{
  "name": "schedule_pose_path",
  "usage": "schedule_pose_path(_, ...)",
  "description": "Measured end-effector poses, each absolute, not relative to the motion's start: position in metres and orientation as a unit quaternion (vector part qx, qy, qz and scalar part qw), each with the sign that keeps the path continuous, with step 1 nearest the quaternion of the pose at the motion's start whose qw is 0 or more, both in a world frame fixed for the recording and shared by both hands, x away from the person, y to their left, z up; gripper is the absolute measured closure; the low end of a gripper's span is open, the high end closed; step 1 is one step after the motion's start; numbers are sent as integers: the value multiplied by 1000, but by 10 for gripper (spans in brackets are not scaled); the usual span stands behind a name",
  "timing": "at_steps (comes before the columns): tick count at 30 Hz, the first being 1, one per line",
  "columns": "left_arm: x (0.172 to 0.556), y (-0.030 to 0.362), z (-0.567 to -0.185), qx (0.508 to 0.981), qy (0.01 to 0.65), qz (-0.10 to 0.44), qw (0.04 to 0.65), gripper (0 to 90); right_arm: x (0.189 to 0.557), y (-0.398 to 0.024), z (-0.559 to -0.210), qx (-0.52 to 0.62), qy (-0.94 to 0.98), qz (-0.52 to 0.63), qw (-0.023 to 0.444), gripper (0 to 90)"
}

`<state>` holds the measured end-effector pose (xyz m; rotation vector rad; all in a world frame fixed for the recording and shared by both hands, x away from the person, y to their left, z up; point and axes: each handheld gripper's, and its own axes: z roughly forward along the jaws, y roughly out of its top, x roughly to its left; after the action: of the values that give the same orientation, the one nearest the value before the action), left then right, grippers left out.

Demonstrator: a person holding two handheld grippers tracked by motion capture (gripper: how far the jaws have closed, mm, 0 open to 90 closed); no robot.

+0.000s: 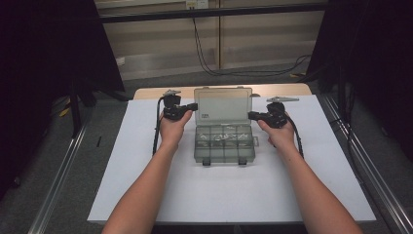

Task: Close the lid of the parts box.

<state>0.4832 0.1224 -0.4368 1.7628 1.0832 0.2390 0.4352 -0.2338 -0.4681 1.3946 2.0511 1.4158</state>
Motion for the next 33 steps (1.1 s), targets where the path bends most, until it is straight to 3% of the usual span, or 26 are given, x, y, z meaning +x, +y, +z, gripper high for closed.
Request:
schedule_pose_path(6, 480, 124, -436, 733, 442, 105, 506, 853, 442, -228, -449, 478, 729, 461, 164, 790)
schedule_pose_path(16, 477, 127, -438, 732, 430, 111, 517, 855, 459, -229, -413, 501, 705, 475, 162, 760)
schedule_pose_path(21, 476, 127, -438, 733, 430, 112, 516, 855, 462, -224, -413, 507, 705, 468, 162, 786)
schedule_pose_path(23, 476, 129, -439, 733, 430, 111, 515, 855, 460, -223, -413, 512, 706, 458, 172, 845)
schedule_pose_path(28, 476, 129, -439, 729, 436, 109, 516, 848, 456, -219, -411, 509, 709, 450, 188, 858)
schedule_pose_path(33, 476, 136, -436, 717, 446, 67, 532, 731, 448, -221, -414, 502, 700, 469, 196, 861)
